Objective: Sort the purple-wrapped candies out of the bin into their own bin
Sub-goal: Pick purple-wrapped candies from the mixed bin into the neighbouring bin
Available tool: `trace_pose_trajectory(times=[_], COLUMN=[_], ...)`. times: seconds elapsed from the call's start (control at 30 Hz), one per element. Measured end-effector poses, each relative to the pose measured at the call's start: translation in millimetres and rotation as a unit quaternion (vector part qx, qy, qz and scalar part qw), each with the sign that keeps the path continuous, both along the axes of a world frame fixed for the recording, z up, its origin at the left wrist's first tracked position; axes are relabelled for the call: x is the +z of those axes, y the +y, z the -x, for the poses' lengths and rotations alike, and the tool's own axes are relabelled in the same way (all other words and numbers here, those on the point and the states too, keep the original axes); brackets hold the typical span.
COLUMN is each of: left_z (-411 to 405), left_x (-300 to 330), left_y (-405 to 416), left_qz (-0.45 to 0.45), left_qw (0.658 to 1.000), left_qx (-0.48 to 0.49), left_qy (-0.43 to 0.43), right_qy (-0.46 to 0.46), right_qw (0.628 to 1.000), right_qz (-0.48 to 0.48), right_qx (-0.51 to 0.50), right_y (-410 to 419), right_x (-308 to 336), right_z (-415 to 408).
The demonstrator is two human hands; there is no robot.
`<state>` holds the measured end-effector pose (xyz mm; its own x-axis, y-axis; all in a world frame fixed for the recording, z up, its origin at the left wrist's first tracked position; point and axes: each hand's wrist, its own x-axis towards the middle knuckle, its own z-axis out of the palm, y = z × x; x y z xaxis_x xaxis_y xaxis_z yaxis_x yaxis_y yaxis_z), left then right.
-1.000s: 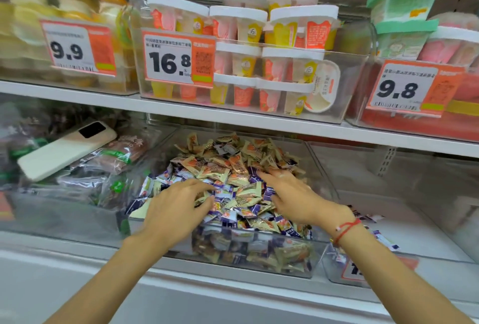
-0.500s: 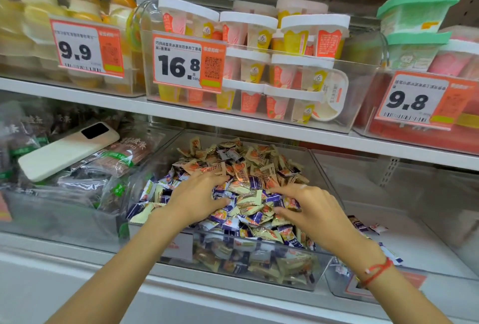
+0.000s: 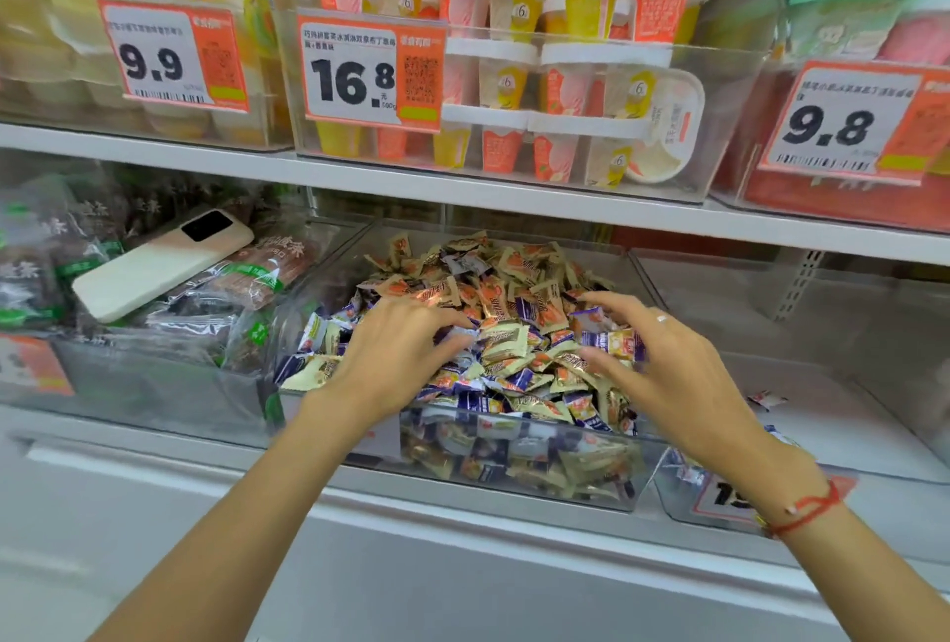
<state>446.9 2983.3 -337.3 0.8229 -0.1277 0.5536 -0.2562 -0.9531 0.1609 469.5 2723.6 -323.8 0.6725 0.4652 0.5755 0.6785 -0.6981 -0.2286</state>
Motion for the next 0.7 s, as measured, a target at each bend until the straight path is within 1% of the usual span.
trace_pose_trajectory(times=[0.07,0.13,0.2,0.23,0.3,0.33,0.4,0.5,0.53,0.6,0.7], left_z=[8,17,25,28,28,25,13,-8,-15,-24,-21], left_x=[9,21,31,35,38,39,39,36,33,27,22], left_y=[-7,-23,-47,-62,-95,-113,-147,-185,-192,-198,-189], left_qz=[0.041,0.083,0.129,0.143,0.130,0.114,0.080,0.034,0.028,0.036,0.044], left_qw=[0.999,0.996,0.990,0.987,0.984,0.983,0.979,0.979,0.979,0.978,0.981], left_qx=[0.017,0.021,-0.022,-0.056,-0.120,-0.146,-0.186,-0.201,-0.201,-0.202,-0.190], left_qy=[-0.026,-0.041,-0.045,-0.039,-0.017,-0.008,-0.007,-0.003,0.009,0.031,0.017], right_qy=[-0.008,-0.028,-0.024,-0.007,0.046,0.078,0.138,0.214,0.227,0.223,0.179], right_qw=[0.999,0.993,0.982,0.978,0.973,0.971,0.965,0.955,0.952,0.953,0.967], right_qz=[-0.048,-0.115,-0.170,-0.168,-0.105,-0.071,-0.024,0.027,0.042,0.053,0.012], right_qx=[0.001,-0.018,-0.078,-0.124,-0.198,-0.215,-0.221,-0.206,-0.203,-0.201,-0.180], right_y=[-6,-19,-43,-59,-90,-102,-117,-129,-131,-135,-134], right_x=[6,11,11,10,8,8,10,12,12,12,18], right_z=[5,7,1,-5,-13,-16,-17,-21,-22,-25,-24])
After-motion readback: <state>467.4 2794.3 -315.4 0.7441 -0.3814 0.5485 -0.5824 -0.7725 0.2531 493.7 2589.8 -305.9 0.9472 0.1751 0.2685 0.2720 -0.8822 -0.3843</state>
